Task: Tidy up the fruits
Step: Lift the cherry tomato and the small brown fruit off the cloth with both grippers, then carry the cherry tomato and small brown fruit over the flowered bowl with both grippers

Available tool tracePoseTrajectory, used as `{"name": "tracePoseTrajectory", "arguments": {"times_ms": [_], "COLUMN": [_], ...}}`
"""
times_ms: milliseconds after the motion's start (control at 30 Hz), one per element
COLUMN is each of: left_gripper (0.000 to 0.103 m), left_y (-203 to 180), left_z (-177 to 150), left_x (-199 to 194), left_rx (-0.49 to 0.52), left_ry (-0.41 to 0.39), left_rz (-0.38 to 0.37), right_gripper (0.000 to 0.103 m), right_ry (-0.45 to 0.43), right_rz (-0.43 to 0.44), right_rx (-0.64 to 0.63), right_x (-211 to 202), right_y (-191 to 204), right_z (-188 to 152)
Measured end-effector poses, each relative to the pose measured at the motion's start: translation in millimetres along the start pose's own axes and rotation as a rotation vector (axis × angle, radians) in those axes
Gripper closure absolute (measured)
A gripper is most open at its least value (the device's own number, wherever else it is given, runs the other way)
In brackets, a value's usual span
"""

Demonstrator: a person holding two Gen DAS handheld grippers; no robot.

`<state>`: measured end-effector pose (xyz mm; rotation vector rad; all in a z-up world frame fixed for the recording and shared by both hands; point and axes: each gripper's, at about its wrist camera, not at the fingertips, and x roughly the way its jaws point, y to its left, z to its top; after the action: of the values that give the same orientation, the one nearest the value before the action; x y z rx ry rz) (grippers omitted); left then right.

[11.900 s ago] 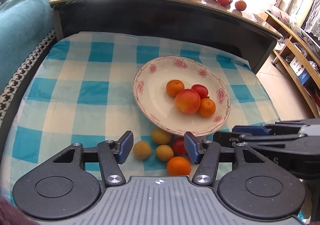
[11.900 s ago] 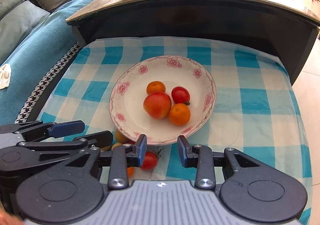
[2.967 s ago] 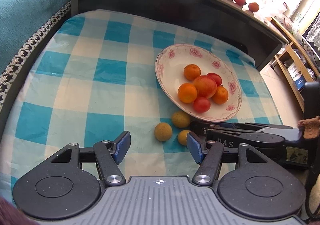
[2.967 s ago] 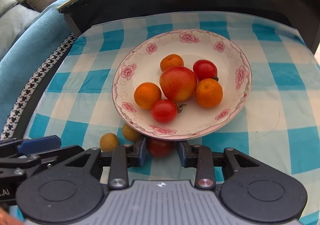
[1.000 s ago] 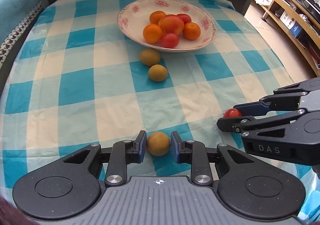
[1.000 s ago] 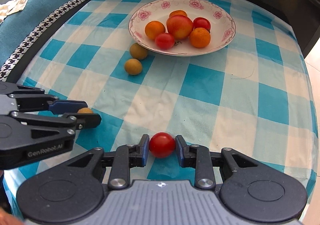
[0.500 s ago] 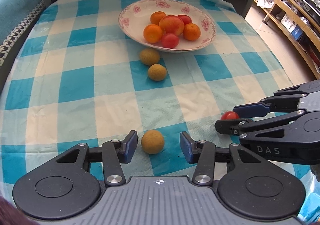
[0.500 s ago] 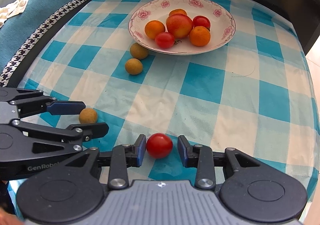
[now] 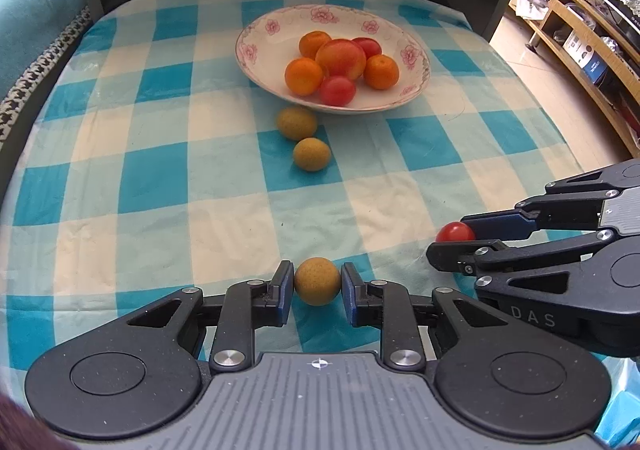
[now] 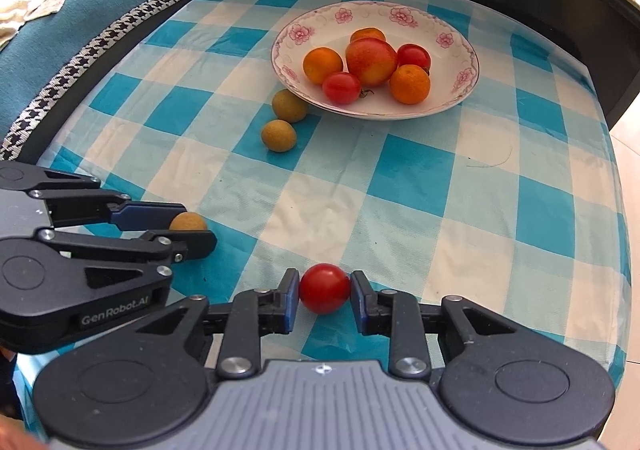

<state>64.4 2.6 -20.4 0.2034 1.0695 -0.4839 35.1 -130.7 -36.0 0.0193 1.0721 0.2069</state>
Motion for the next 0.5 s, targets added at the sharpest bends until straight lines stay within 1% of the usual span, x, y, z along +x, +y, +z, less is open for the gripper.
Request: {"name": "tracePoseTrajectory", "arguments": {"times_ms": [333, 500], "left_gripper": [0.07, 0.07], "left_y": [2.0, -1.1], "left_z": [22.2, 34.1], "left_x": [-8.2, -7.2], "left_rx": [-0.032, -0.034], "left_ry": [-0.052, -0.067], "left_rz": [-0.027, -0.037], "right_gripper": [0.074, 0.074], "right_ry": [-0.053, -0.074], "right_rz": [0.02, 0.028], "right_rx": [0.036, 0.061], "right_x": [-14.0, -17.2], "right_y": [-6.7, -11.2], "right_z": [14.1, 22.4]}}
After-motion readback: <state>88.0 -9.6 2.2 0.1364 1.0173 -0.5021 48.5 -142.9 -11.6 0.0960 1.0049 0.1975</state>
